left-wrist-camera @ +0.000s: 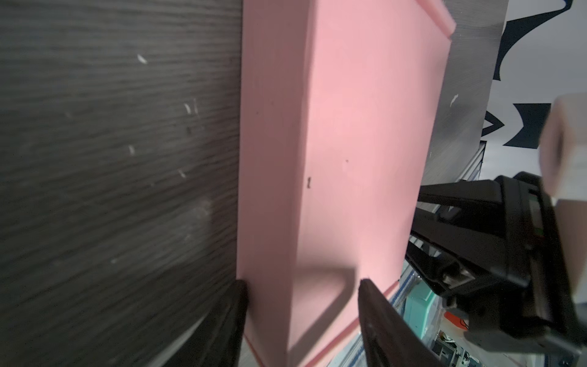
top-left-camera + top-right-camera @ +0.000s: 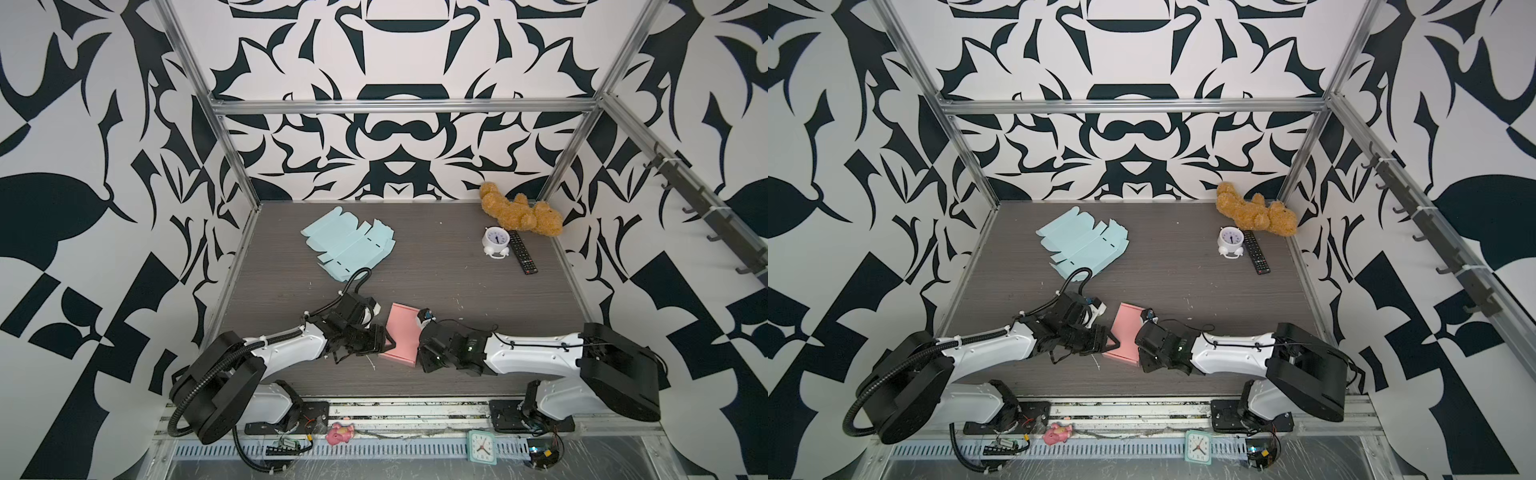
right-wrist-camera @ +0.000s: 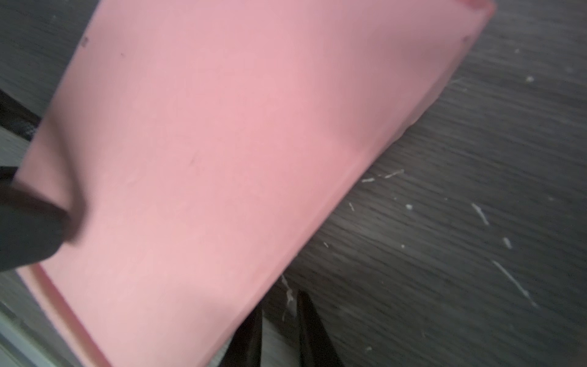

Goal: Assemble paper box
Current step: Fold and tuck the lid into the gap.

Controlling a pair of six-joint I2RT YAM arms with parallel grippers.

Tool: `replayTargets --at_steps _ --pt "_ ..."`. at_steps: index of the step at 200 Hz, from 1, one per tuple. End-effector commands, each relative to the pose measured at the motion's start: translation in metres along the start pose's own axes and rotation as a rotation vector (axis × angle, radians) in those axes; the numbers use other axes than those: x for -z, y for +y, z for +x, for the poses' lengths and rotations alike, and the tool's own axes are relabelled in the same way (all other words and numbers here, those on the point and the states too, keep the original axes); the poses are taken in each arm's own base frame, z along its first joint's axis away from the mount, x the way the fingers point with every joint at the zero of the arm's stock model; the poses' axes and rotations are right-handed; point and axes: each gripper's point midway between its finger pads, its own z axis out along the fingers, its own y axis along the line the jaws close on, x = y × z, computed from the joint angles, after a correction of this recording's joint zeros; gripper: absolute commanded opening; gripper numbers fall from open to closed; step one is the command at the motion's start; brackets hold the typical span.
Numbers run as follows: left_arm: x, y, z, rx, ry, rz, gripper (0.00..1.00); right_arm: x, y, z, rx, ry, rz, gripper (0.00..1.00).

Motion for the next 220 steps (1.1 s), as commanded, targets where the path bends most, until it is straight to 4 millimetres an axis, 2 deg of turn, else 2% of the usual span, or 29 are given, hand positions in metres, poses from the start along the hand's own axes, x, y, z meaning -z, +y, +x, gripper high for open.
replayTargets --at_steps 1,34,53,115,145,220 --pt "-0.002 -0.027 0.012 -0.03 0.047 0.113 0.59 0.007 0.055 -0.027 0.0 -0.076 -0.194 0.23" --pt "-0.001 -0.028 0.012 -0.034 0.047 0.117 0.6 0.006 0.039 -0.02 -0.001 -0.077 -0.143 0.25" --pt "0.0 -0.023 0.008 -0.03 0.035 0.104 0.65 0.004 0.028 -0.014 0.005 -0.067 -0.105 0.27" --pt "0.012 -0.005 -0.008 0.009 0.0 0.103 0.75 0.012 -0.003 -0.017 0.003 -0.088 -0.026 0.31" --pt "0.018 0.0 -0.016 0.016 -0.012 0.1 0.84 0.015 -0.02 -0.023 -0.029 -0.092 -0.011 0.32" --pt "0.024 -0.01 -0.047 -0.02 -0.04 0.101 0.84 0.019 -0.041 -0.053 -0.078 -0.14 -0.014 0.28"
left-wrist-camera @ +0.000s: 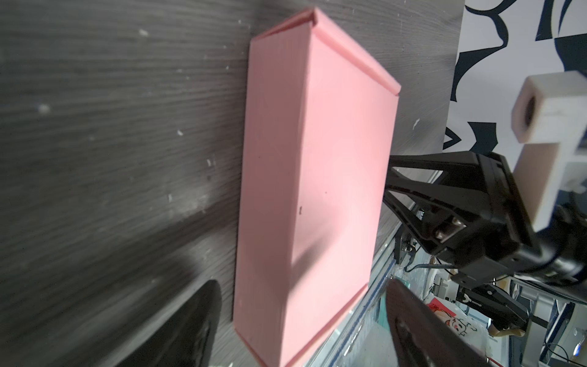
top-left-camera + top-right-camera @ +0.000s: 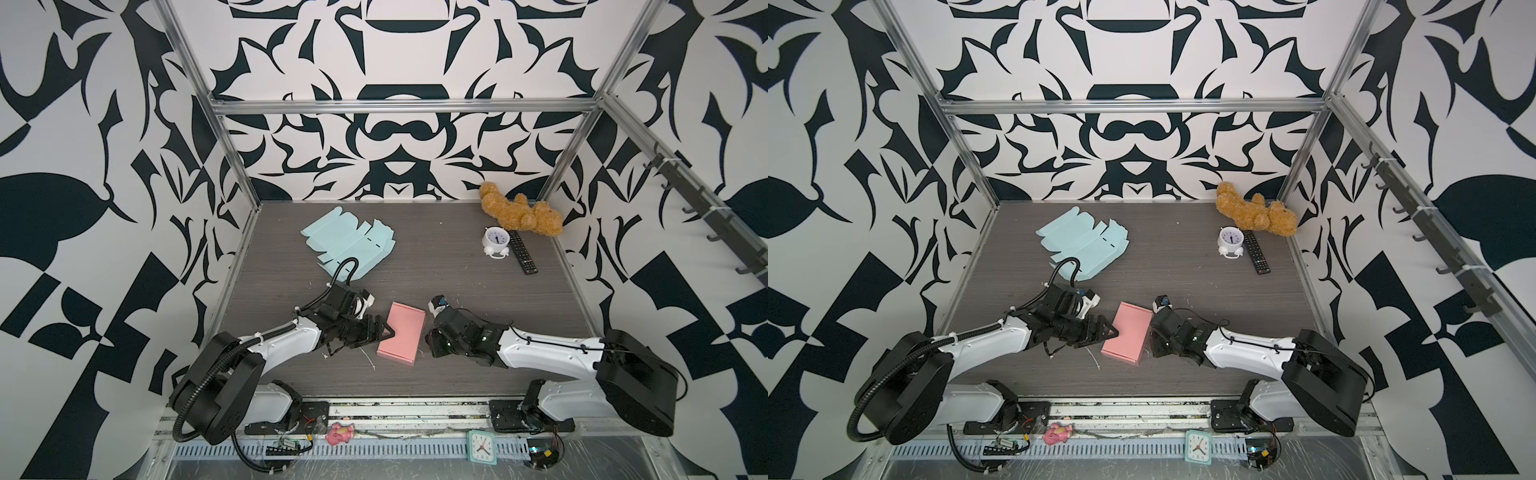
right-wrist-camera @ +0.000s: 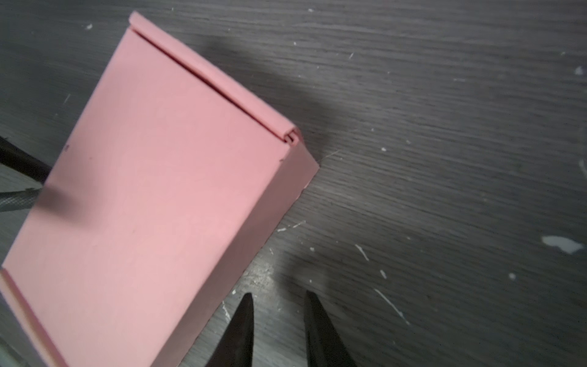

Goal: Assemble paper box
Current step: Fold and tuck the lid into the gap.

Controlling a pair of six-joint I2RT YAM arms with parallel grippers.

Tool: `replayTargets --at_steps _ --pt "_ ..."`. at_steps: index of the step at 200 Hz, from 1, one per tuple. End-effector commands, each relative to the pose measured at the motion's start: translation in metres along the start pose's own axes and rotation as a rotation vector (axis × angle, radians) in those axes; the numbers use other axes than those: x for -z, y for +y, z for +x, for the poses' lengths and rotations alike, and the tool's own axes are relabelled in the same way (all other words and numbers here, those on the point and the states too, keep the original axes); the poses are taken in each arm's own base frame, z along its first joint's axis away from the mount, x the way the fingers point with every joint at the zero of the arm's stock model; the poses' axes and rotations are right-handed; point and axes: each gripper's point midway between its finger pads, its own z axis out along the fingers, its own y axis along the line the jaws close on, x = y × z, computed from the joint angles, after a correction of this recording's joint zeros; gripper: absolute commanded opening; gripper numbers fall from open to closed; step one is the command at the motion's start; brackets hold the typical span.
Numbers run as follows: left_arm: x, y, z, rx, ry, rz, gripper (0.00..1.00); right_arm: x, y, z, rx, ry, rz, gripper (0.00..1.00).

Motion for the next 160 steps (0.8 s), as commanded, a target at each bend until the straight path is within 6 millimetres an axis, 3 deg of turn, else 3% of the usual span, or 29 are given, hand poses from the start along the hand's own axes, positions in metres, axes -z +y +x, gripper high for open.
replayTargets --at_steps 1,58,160 --pt "0.001 -0.009 -0.011 -0.033 0.003 0.014 0.84 0.003 0.003 -0.017 0.007 -0.043 -0.031 0.28" --pt "-0.009 -0.015 -0.037 -0.055 -0.007 0.023 0.8 -0.005 -0.008 -0.039 -0.009 -0.066 -0.022 0.25" --pt "-0.034 -0.027 -0.067 -0.074 0.015 0.084 0.75 -0.025 -0.007 -0.049 -0.025 -0.066 -0.034 0.24"
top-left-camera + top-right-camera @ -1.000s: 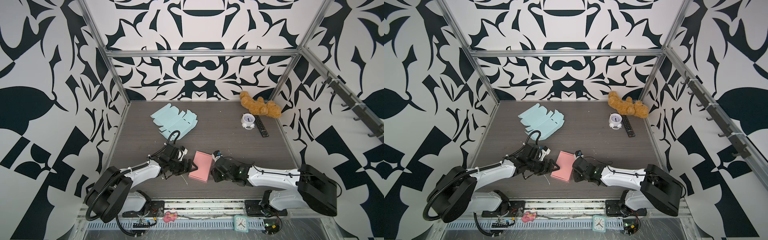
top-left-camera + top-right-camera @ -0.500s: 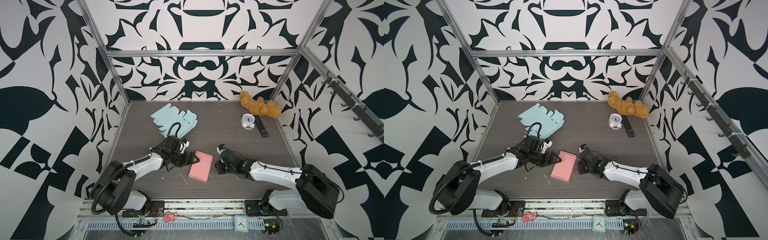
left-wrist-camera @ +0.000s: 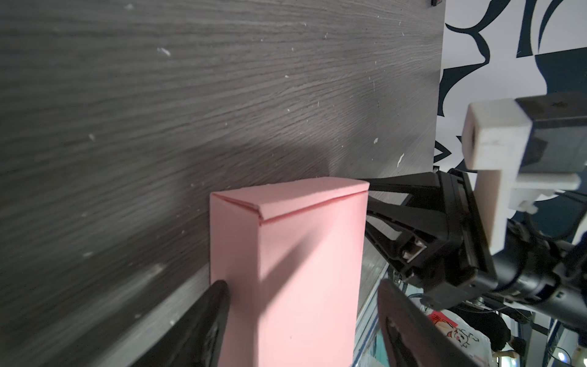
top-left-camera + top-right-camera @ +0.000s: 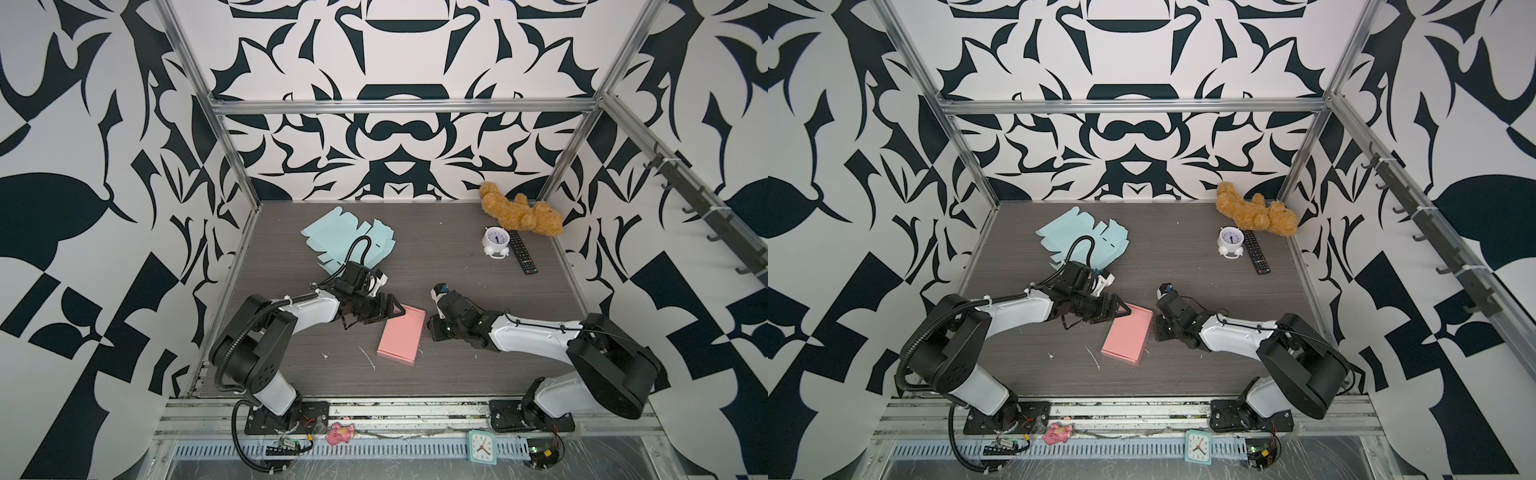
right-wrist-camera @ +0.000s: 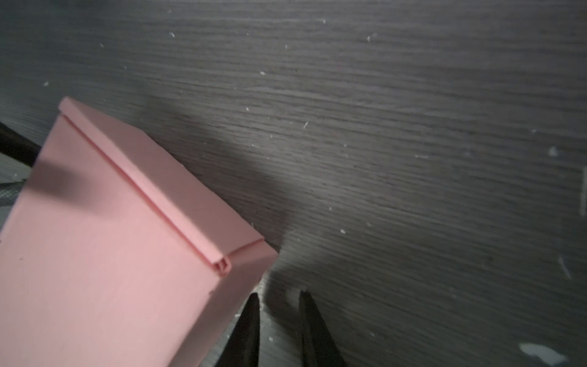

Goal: Assemble paper box
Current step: Fold and tuck the lid into the gap.

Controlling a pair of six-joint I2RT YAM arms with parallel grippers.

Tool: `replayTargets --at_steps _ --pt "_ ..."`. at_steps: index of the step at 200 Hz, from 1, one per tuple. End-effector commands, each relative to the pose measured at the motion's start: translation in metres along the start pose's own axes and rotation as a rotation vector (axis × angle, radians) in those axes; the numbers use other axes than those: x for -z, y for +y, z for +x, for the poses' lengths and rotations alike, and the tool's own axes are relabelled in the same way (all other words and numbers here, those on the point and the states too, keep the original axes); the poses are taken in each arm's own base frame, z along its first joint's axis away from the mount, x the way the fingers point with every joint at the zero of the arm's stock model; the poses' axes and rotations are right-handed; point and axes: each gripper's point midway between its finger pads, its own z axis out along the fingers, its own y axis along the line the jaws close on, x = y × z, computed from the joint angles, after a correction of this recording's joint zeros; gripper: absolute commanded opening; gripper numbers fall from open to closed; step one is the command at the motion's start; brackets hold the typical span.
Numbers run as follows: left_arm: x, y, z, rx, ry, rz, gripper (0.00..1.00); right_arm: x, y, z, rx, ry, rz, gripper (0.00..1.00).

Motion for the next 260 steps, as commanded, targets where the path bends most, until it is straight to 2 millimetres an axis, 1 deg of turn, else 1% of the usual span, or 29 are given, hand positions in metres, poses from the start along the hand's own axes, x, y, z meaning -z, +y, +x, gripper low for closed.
replayTargets --at_steps 1,25,61,88,106,139,162,174,187,201,220,238,240,242,248,253,255,260 --pt "-0.002 -0.012 -0.009 -0.024 0.0 0.053 0.75 0.001 0.013 -0.018 0.005 -0.044 -0.039 0.24" --pt "-0.006 -0.017 -0.01 -0.031 0.004 0.062 0.75 -0.002 0.013 -0.017 -0.006 -0.04 -0.041 0.23" --pt "-0.013 -0.026 -0.008 -0.05 0.018 0.073 0.75 0.002 0.018 -0.017 -0.019 -0.042 -0.07 0.23" --pt "-0.015 -0.024 -0.01 -0.042 0.015 0.063 0.74 0.009 0.013 -0.013 -0.02 -0.047 -0.059 0.23" --pt "-0.013 -0.015 -0.013 -0.023 0.006 0.034 0.75 0.013 0.007 -0.008 -0.022 -0.044 -0.042 0.25" --pt "-0.007 -0.009 -0.02 -0.013 -0.017 0.002 0.77 0.019 -0.001 0.003 -0.028 -0.035 -0.026 0.28" --pt "0.002 -0.005 -0.024 -0.023 -0.046 -0.053 0.78 0.026 -0.005 0.005 -0.028 -0.043 -0.02 0.3" --pt "0.007 -0.007 -0.025 -0.034 -0.057 -0.07 0.79 0.031 -0.007 0.005 -0.019 -0.049 -0.011 0.31" --pt "0.015 -0.011 -0.025 -0.047 -0.065 -0.085 0.8 0.037 -0.005 0.002 -0.003 -0.053 -0.01 0.35" --pt "0.023 -0.016 -0.021 -0.064 -0.065 -0.098 0.82 0.046 -0.002 -0.004 0.03 -0.05 -0.003 0.41" --pt "0.039 -0.021 -0.012 -0.082 -0.084 -0.131 0.83 0.058 0.005 -0.015 0.082 -0.044 0.001 0.5" --pt "0.051 -0.024 0.005 -0.078 -0.097 -0.152 0.84 0.066 0.012 -0.028 0.134 -0.048 0.003 0.57" --pt "0.053 -0.025 0.008 -0.078 -0.098 -0.153 0.87 0.067 0.013 -0.029 0.141 -0.049 0.002 0.58" --pt "0.054 -0.025 0.01 -0.076 -0.098 -0.156 0.88 0.068 0.014 -0.03 0.148 -0.05 0.0 0.59" --pt "0.058 -0.028 0.017 -0.08 -0.104 -0.159 0.9 0.07 0.017 -0.034 0.165 -0.053 -0.002 0.6" --pt "0.059 -0.027 0.024 -0.076 -0.101 -0.171 0.91 0.071 0.018 -0.037 0.176 -0.054 -0.004 0.62" --pt "0.064 -0.032 0.025 -0.088 -0.117 -0.162 0.91 0.071 0.019 -0.039 0.181 -0.053 -0.004 0.62" --pt "0.068 -0.034 0.031 -0.091 -0.126 -0.166 0.92 0.071 0.021 -0.042 0.188 -0.054 -0.006 0.63"
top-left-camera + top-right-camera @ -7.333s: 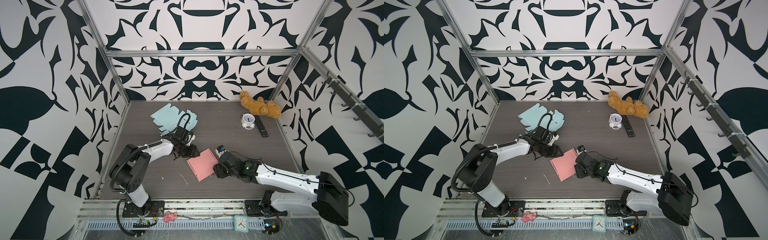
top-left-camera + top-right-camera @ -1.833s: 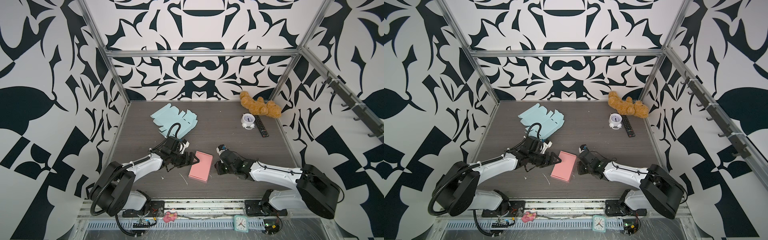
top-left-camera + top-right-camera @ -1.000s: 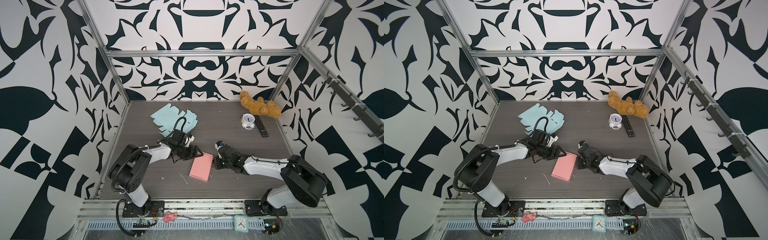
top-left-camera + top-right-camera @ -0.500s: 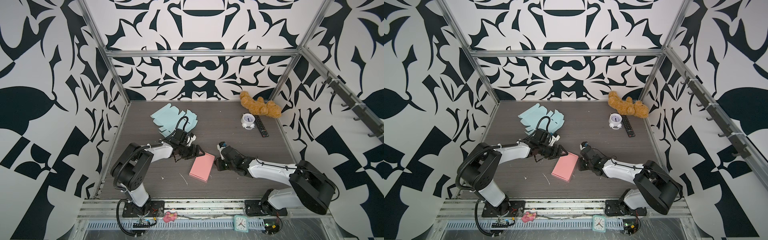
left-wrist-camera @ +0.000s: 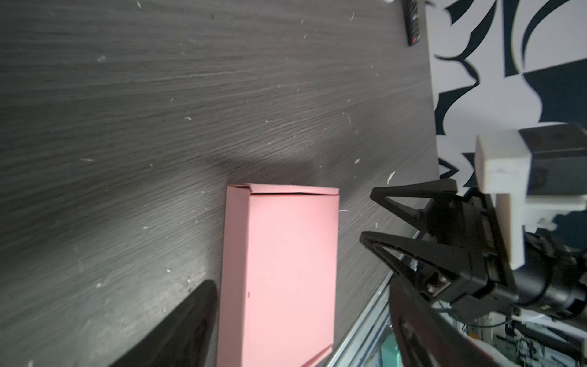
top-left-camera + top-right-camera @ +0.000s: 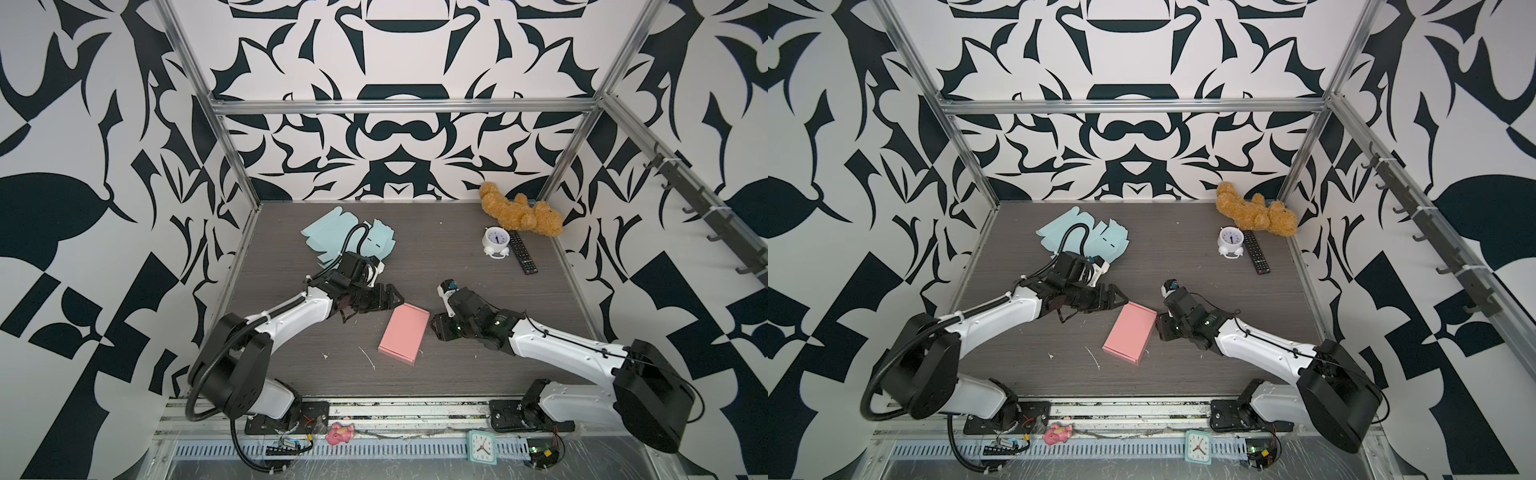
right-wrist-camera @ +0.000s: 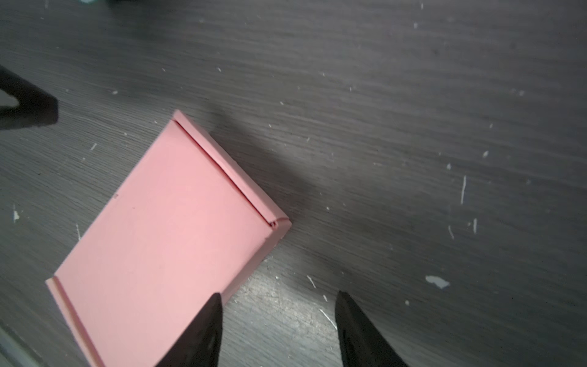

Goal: Assemble paper box
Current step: Fold and tuck the lid into the gap.

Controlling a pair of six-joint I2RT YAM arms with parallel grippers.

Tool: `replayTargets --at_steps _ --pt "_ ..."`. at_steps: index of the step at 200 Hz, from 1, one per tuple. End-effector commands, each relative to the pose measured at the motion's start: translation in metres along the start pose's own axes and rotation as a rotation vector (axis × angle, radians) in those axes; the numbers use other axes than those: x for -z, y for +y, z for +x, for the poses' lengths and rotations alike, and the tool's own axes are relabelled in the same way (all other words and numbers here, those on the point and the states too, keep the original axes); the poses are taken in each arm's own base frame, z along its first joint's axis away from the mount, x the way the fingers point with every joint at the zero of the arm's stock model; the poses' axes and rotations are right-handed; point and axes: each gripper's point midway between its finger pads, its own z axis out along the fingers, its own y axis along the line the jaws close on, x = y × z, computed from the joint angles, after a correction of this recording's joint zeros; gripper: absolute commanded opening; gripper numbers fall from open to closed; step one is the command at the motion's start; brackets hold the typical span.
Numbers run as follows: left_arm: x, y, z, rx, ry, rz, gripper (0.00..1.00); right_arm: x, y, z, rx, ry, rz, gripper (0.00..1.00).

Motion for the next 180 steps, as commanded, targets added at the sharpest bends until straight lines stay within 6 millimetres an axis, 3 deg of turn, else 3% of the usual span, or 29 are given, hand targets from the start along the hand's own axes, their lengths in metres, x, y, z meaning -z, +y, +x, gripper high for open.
replayTargets --at_steps 1,32,79,120,180 --pt "0.018 0.007 0.036 0.017 0.026 -0.078 0.92 0.012 0.007 -0.02 0.088 -0.011 0.006 0.63" --pt "0.034 -0.001 0.07 0.037 0.019 -0.062 1.0 0.005 0.014 -0.034 0.114 0.007 -0.012 0.68" --pt "0.04 -0.003 0.12 0.036 0.088 -0.078 0.99 -0.008 0.024 -0.055 0.121 0.022 -0.076 0.82" --pt "0.041 -0.006 0.138 0.033 0.121 -0.066 0.99 -0.024 0.024 -0.067 0.118 0.061 -0.112 0.94" --pt "0.027 -0.001 0.154 0.048 0.171 -0.063 0.99 -0.039 0.03 -0.07 0.115 0.113 -0.159 0.99"
